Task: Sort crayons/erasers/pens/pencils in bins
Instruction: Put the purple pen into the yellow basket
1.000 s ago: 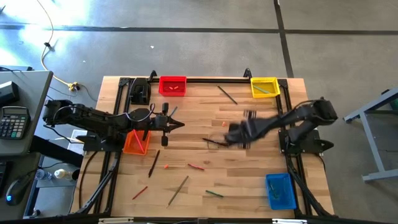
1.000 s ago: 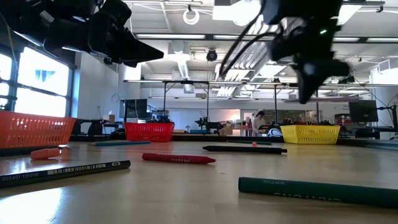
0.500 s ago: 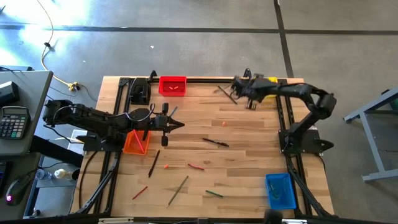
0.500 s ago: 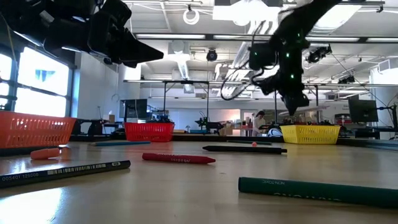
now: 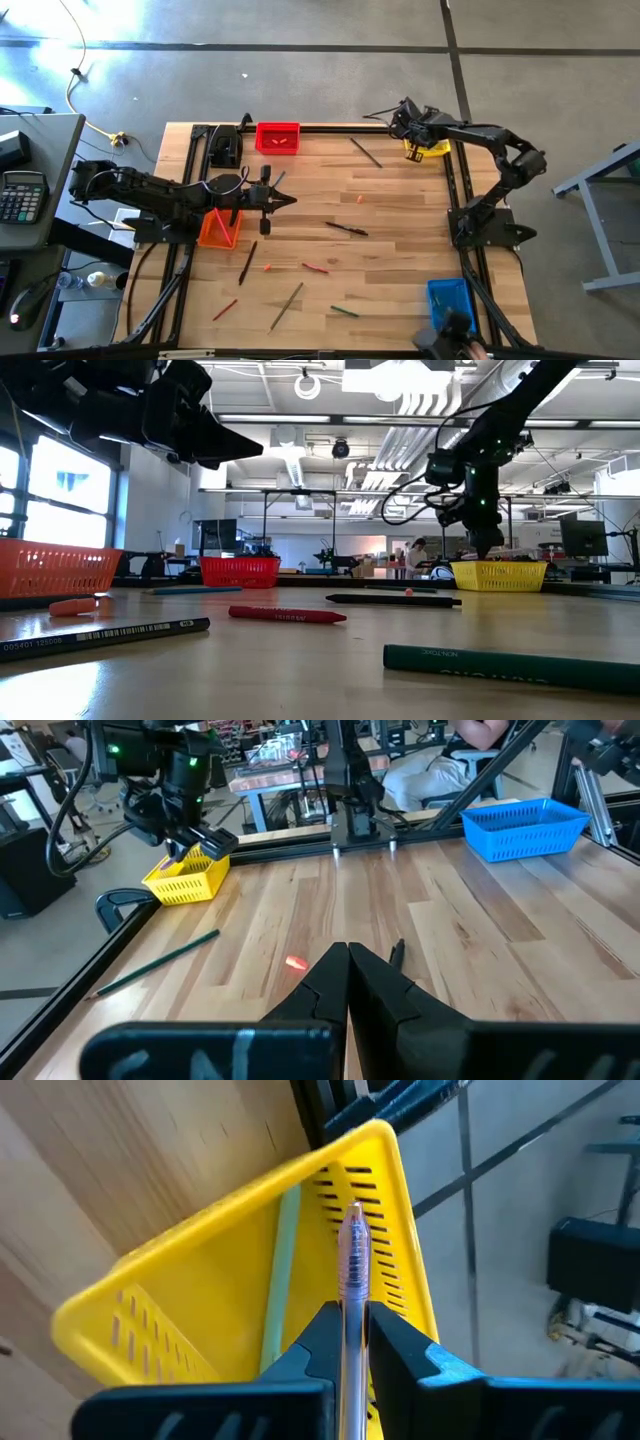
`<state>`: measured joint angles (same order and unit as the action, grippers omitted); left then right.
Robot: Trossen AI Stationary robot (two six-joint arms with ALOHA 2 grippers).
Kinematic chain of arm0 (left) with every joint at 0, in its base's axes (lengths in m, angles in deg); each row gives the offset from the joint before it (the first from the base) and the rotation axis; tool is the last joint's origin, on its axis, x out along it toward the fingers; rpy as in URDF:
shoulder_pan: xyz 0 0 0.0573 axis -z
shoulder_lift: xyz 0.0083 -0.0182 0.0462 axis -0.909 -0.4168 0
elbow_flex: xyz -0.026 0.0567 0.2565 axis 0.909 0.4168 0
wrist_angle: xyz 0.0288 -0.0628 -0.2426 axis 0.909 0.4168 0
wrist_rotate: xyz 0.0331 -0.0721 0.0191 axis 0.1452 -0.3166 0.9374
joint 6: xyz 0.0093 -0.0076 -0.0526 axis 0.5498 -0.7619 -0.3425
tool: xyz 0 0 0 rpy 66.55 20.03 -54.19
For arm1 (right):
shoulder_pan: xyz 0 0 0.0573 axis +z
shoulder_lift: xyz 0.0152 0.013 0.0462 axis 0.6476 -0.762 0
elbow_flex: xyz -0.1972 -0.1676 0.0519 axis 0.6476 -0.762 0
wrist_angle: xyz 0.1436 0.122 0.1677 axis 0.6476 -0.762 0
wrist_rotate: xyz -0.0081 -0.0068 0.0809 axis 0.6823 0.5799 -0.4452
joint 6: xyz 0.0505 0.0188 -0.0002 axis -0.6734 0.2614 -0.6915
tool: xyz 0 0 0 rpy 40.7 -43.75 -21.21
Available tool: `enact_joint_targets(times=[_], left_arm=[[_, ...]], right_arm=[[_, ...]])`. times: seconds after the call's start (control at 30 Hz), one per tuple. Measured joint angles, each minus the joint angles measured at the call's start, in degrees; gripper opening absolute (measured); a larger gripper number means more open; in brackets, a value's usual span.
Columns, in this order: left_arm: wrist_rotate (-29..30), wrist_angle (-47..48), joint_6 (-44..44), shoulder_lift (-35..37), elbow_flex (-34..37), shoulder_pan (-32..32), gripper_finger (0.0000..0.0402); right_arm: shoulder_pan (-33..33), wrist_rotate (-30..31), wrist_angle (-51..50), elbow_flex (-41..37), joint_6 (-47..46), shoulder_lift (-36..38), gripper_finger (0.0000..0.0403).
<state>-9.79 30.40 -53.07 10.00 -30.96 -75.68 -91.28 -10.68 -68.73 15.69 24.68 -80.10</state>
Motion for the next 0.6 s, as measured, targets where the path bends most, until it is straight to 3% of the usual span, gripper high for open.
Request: enact_joint_targets(times=[0.27,0.6], left_arm=[[-0.02,0.0,-0.28,0.0,0.0,0.0,0.0],[-0.09,1.53,-0.44,0.0,0.0,0.09,0.0]], right_arm=[[-2.78,-5.31,1.48,0.0,-0.41,0.0,0.0029],[-3.54,-3.26,1.08,0.0,-4.67,0.0,0.0091]])
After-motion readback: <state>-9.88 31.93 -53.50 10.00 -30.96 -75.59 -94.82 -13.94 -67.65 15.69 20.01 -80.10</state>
